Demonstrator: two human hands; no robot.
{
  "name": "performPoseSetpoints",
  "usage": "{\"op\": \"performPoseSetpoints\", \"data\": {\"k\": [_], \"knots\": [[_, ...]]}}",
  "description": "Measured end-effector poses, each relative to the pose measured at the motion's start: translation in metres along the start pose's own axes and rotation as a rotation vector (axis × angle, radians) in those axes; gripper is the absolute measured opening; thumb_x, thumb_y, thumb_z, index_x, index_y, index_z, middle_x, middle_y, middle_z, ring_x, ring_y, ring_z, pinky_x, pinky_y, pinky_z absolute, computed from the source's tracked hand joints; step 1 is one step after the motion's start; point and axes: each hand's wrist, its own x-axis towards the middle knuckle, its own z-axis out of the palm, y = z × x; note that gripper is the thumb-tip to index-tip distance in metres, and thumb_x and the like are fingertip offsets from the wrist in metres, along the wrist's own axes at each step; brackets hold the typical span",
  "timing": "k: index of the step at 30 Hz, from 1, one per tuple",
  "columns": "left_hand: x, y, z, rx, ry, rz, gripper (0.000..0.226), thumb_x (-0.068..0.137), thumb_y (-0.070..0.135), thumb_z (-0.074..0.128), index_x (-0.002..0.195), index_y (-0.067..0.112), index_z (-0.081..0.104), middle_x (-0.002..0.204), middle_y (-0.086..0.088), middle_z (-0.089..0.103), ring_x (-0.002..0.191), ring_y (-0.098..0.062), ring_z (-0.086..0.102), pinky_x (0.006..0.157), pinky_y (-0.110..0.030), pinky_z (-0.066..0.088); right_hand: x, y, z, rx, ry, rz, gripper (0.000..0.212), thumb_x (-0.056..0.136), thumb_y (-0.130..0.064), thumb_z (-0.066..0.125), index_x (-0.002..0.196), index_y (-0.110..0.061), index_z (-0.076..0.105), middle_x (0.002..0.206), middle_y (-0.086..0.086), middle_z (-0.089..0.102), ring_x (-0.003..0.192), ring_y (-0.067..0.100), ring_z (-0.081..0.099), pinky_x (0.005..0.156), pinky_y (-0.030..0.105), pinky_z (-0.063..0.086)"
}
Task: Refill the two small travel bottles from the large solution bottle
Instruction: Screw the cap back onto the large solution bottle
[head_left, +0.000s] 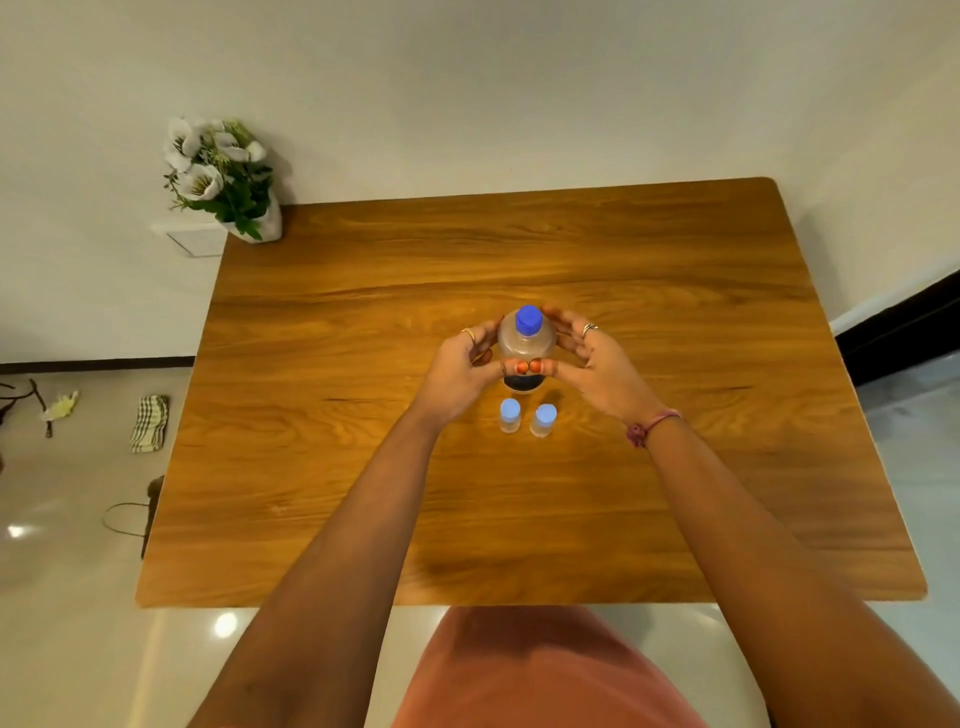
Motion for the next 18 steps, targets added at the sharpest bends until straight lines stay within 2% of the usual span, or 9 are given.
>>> {"op": "performPoseSetpoints", "data": {"k": [3, 9, 13, 18], "knots": [[0.0003, -0.0036, 0.0007, -0.008, -0.003, -0.011, 0.065, 0.078, 0.004, 0.073, 0.137, 0.002, 0.045, 0.137, -0.007, 0.053, 0.128, -0.017, 0.049, 0.110, -0.037, 0.038, -0.0015, 0.0031, 0.0017, 0.005, 0.005, 0.007, 0.075, 0.078, -0.010, 0.071, 0.142, -0.012, 0.032, 0.139, -0.006, 0.044, 0.123, 0.001, 0.044, 0.094, 0.008, 0.040], [0.0008, -0.0074, 0.0006, -0.003, -0.032, -0.012, 0.065, 0.076, 0.007, 0.075, 0.135, 0.005, 0.048, 0.135, -0.003, 0.055, 0.126, -0.012, 0.051, 0.108, -0.035, 0.040, -0.0036, 0.0054, 0.0034, 0.006, 0.020, 0.024, 0.077, 0.076, -0.014, 0.073, 0.142, -0.014, 0.032, 0.141, -0.004, 0.043, 0.126, 0.002, 0.043, 0.097, 0.011, 0.040], [0.0019, -0.0067, 0.0018, -0.012, -0.029, -0.006, 0.064, 0.076, 0.002, 0.073, 0.135, 0.005, 0.046, 0.132, 0.003, 0.054, 0.125, -0.008, 0.050, 0.103, -0.017, 0.040, -0.0048, 0.0067, 0.0037, -0.004, 0.033, 0.028, 0.076, 0.078, -0.012, 0.072, 0.142, -0.014, 0.032, 0.142, -0.003, 0.043, 0.127, 0.004, 0.042, 0.094, 0.007, 0.039], [0.0037, -0.0078, 0.0023, -0.006, -0.033, -0.006, 0.066, 0.076, 0.001, 0.073, 0.136, 0.004, 0.045, 0.135, -0.002, 0.053, 0.125, -0.009, 0.049, 0.102, -0.017, 0.041, -0.0055, 0.0066, 0.0041, -0.012, 0.039, 0.029, 0.075, 0.079, -0.009, 0.071, 0.142, -0.014, 0.030, 0.143, -0.001, 0.042, 0.125, 0.003, 0.041, 0.092, 0.005, 0.038]]}}
